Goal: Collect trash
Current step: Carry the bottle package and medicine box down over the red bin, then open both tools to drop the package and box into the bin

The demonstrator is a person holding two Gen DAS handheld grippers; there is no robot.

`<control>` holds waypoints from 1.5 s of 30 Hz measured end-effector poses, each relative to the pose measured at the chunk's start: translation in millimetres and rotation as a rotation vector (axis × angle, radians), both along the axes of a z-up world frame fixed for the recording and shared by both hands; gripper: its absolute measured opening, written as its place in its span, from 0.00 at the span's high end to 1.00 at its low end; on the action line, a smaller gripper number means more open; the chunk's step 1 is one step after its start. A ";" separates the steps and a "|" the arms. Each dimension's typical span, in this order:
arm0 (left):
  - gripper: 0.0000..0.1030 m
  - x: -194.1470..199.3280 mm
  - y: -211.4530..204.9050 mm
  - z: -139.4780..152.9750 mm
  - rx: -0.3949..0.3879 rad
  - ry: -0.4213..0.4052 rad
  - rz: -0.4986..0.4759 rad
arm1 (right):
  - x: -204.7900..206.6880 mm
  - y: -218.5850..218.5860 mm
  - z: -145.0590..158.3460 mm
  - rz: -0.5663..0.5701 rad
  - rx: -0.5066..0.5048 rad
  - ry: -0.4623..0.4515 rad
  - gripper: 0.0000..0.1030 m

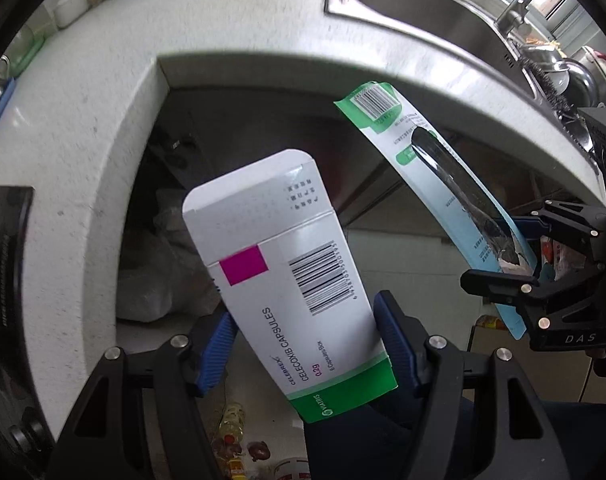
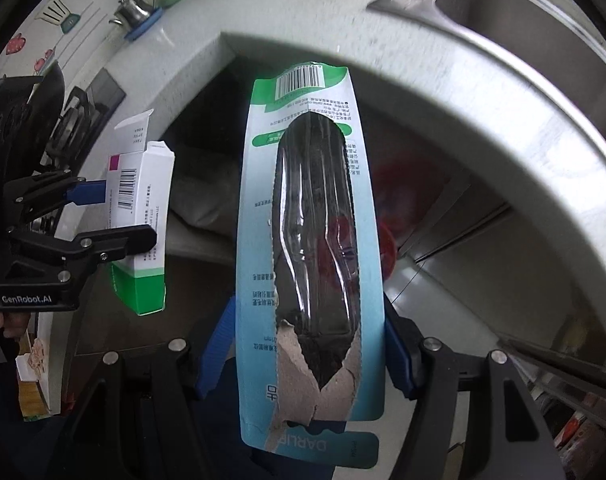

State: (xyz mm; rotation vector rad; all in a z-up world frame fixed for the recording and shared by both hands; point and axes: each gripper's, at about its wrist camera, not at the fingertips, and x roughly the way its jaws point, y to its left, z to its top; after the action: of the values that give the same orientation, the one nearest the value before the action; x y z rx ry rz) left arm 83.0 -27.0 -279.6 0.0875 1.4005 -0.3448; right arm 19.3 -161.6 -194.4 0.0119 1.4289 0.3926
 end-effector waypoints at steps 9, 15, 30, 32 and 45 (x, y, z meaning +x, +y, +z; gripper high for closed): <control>0.37 15.7 -1.9 -99.7 -0.004 0.071 0.007 | 19.6 10.7 -95.1 0.002 -0.017 0.104 0.38; 0.37 34.1 -13.1 -188.7 -0.035 0.121 -0.005 | 42.7 12.0 -176.2 -0.026 -0.011 0.172 0.38; 0.37 56.2 -39.6 -421.6 -0.043 0.226 -0.094 | 69.7 5.2 -392.3 -0.036 -0.073 0.326 0.38; 0.37 58.6 -44.0 -438.9 -0.041 0.238 -0.103 | 70.7 0.6 -407.6 -0.033 -0.079 0.326 0.38; 0.34 78.6 -47.5 -474.6 -0.027 0.287 -0.164 | 78.3 -8.9 -445.2 -0.051 -0.105 0.378 0.28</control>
State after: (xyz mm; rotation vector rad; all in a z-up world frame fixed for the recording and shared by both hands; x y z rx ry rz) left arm 161.7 -74.5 -754.2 0.1348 1.6767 -0.5281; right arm 97.6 -170.5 -639.6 0.0390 1.8171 0.2817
